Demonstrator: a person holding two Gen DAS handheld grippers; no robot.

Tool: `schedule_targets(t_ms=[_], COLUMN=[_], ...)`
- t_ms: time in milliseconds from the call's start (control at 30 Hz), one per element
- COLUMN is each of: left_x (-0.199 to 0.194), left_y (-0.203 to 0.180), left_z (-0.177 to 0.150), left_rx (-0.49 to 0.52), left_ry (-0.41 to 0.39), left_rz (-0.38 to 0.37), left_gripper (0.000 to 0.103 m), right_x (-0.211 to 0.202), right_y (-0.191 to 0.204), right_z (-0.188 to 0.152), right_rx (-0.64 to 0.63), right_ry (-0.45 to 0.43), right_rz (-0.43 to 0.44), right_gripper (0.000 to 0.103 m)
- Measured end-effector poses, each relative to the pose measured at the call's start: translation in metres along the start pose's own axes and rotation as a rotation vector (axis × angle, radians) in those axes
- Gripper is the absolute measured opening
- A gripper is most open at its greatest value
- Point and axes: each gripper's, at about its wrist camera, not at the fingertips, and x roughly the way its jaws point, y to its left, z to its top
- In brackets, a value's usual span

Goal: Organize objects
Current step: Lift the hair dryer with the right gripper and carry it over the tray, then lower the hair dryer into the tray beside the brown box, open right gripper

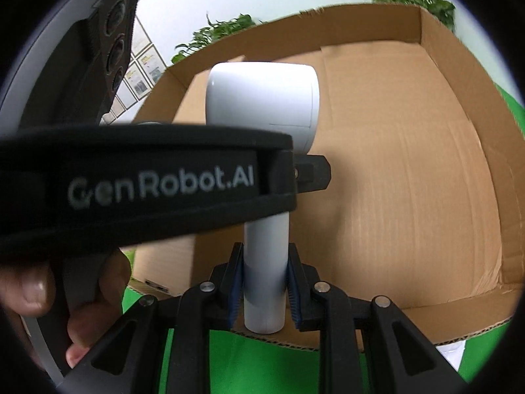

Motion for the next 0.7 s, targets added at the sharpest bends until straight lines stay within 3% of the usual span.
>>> schedule_targets(t_ms=[200,267,700], left_x=[-0.008,-0.027,-0.092], left_y=[0.009,0.014,0.034], left_z=[-0.009,-0.027,-0.059], left_rx=[-0.032,-0.032,-0.037], left_ry=[0.004,-0.002,-0.123], left_rz=[0.014,0.005,0.016], left_gripper=[0.03,0.03,0.03], right_x=[0.003,0.004,0.007], right_y=[-0.007,-0.007,0.004], right_z=[-0.003,-0.003,-0.002], right_rx=[0.01,0.008,-0.064], right_ry=[0.015,0.022,0.039], right_rz=[-0.047,-0.064,-0.247], right_gripper=[0.022,0.022,0.022])
